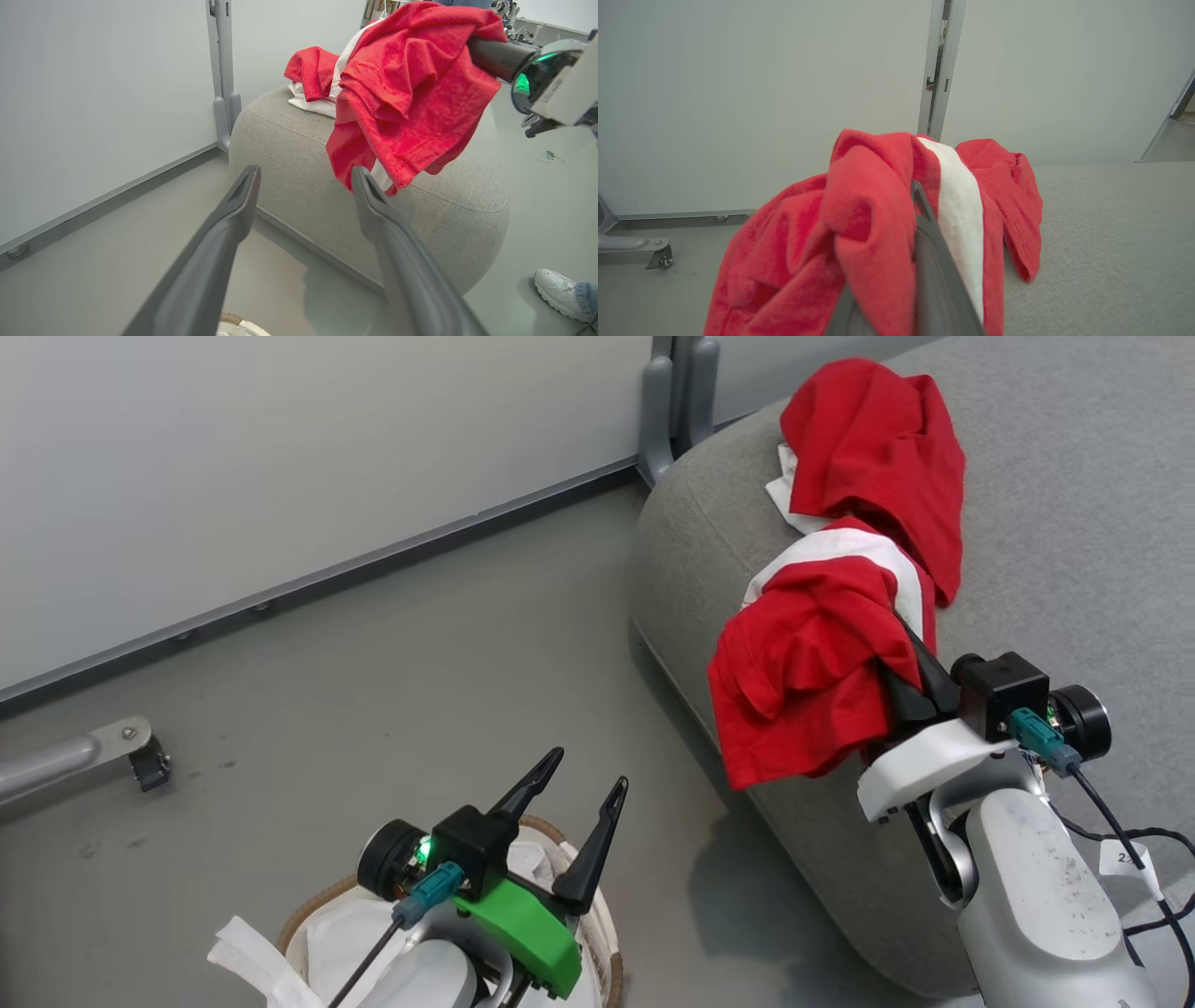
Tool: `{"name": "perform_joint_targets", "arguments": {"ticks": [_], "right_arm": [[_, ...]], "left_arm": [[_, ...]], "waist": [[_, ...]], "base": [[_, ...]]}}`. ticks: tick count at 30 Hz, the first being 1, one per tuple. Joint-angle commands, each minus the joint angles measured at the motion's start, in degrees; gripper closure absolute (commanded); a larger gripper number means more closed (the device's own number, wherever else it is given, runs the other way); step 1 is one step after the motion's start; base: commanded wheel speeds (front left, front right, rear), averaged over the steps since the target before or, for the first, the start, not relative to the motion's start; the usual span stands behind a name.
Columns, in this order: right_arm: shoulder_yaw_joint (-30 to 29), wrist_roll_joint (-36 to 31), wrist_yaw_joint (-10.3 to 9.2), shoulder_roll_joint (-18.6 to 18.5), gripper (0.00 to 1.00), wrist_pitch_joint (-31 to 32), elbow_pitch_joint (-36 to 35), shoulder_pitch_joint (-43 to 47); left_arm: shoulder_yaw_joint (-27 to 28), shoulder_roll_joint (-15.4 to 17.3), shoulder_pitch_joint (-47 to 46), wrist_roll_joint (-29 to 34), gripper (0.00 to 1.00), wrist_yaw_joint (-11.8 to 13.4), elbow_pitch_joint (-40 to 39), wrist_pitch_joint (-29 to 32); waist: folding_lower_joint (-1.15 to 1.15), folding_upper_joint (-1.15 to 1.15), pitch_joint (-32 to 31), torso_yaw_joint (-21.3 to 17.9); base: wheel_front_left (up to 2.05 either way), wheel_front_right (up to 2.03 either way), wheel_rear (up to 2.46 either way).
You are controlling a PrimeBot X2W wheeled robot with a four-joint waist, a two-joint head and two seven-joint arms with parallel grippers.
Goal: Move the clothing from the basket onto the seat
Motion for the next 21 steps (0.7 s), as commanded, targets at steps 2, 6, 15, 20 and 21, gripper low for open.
{"name": "perform_joint_targets", "arguments": {"ticks": [2,6,15,20,21], "right_arm": [[0.0,-0.3,-0.08,-0.1,1.0,-0.3,-0.3,0.7],[-0.2,-1.3,-0.08,-0.1,1.0,-0.3,-0.5,-1.0],[-7.6,-10.7,-0.08,-1.1,1.0,-0.3,-0.1,-14.6],[-13.1,-12.8,-0.08,-5.2,1.0,0.1,3.4,-24.1],[-15.0,-13.5,-0.08,-6.2,1.0,0.5,4.1,-26.2]], "left_arm": [[-0.1,0.6,-1.1,0.5,0.0,-0.3,0.1,-0.2],[-0.6,1.0,-1.2,0.5,0.0,-0.3,-0.1,-0.2],[-2.3,1.9,-3.6,0.3,0.0,-0.4,-0.7,-0.2],[-3.4,2.4,-5.6,0.8,0.0,-0.4,-1.6,-0.2],[-3.7,2.6,-6.0,1.0,0.0,-0.4,-1.8,0.0]], "waist": [[0.0,-0.01,2.1,-2.9],[0.0,-0.01,2.4,-3.0],[0.0,-0.01,5.1,0.6],[0.0,-0.01,8.1,4.0],[0.0,-0.01,9.1,4.9]], "base": [[0.0,0.0,0.0],[0.0,0.0,0.0],[0.0,0.0,0.0],[0.0,0.0,0.0],[0.0,0.0,0.0]]}}
